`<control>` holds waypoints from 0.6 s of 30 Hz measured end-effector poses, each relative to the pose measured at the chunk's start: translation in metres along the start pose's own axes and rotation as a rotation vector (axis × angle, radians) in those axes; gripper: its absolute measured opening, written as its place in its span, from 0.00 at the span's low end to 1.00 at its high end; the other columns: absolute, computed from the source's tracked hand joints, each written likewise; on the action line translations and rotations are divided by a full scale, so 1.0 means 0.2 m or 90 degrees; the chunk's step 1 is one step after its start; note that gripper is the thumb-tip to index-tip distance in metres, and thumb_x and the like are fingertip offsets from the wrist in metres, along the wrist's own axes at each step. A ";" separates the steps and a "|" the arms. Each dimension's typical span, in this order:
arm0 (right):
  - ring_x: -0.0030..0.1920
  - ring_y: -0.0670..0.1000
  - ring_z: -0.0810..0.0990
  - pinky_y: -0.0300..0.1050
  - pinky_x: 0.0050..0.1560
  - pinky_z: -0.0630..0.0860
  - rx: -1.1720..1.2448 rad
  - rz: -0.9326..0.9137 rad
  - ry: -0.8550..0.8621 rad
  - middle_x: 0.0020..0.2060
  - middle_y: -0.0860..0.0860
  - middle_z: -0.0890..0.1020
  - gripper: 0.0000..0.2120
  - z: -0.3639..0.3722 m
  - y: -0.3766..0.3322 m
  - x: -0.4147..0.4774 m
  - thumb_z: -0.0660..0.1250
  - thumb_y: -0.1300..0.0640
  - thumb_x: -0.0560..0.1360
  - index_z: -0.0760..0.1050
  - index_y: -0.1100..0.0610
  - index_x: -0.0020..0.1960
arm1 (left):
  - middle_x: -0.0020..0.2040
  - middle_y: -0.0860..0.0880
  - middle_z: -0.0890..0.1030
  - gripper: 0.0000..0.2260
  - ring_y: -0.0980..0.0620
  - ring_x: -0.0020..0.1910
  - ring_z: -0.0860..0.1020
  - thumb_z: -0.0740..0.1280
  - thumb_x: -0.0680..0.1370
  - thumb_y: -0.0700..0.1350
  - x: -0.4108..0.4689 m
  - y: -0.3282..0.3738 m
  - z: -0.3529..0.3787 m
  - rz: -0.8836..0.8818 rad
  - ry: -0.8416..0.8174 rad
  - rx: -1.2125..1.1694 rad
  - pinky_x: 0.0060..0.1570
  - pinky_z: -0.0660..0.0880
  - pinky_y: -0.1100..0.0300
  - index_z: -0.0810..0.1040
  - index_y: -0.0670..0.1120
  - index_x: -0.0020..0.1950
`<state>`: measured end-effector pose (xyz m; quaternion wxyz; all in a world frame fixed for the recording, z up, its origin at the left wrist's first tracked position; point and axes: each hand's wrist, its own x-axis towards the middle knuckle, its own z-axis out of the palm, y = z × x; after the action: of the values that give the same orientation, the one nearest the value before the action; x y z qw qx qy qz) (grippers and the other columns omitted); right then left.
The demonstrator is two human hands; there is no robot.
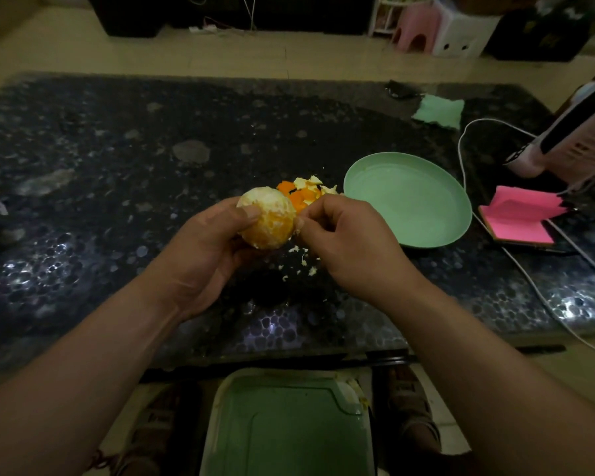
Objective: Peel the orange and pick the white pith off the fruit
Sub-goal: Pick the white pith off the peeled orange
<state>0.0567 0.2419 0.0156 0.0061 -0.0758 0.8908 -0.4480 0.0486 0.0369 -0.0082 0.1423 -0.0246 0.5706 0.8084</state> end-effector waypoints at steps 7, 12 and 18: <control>0.39 0.44 0.79 0.35 0.35 0.72 -0.044 -0.015 0.053 0.33 0.44 0.80 0.06 0.02 0.00 -0.01 0.70 0.57 0.80 0.80 0.52 0.43 | 0.63 0.45 0.86 0.21 0.46 0.61 0.84 0.69 0.77 0.46 -0.02 -0.03 0.04 0.089 0.022 0.086 0.52 0.82 0.59 0.80 0.45 0.70; 0.32 0.43 0.76 0.35 0.33 0.71 -0.009 -0.033 0.098 0.30 0.43 0.78 0.07 0.04 0.01 -0.01 0.72 0.57 0.76 0.78 0.51 0.40 | 0.63 0.43 0.85 0.20 0.47 0.60 0.84 0.68 0.78 0.45 -0.03 -0.01 0.06 0.087 0.006 0.062 0.52 0.82 0.58 0.79 0.43 0.70; 0.32 0.42 0.73 0.38 0.36 0.73 0.129 -0.029 0.069 0.31 0.46 0.79 0.07 0.01 0.00 0.00 0.71 0.60 0.79 0.80 0.54 0.41 | 0.63 0.43 0.85 0.19 0.48 0.58 0.84 0.66 0.78 0.48 -0.03 0.02 0.04 0.025 -0.014 -0.036 0.52 0.83 0.57 0.82 0.44 0.67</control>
<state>0.0579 0.2403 0.0154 -0.0449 -0.0706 0.8380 -0.5392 0.0538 0.0418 -0.0012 0.1318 -0.0084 0.5464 0.8270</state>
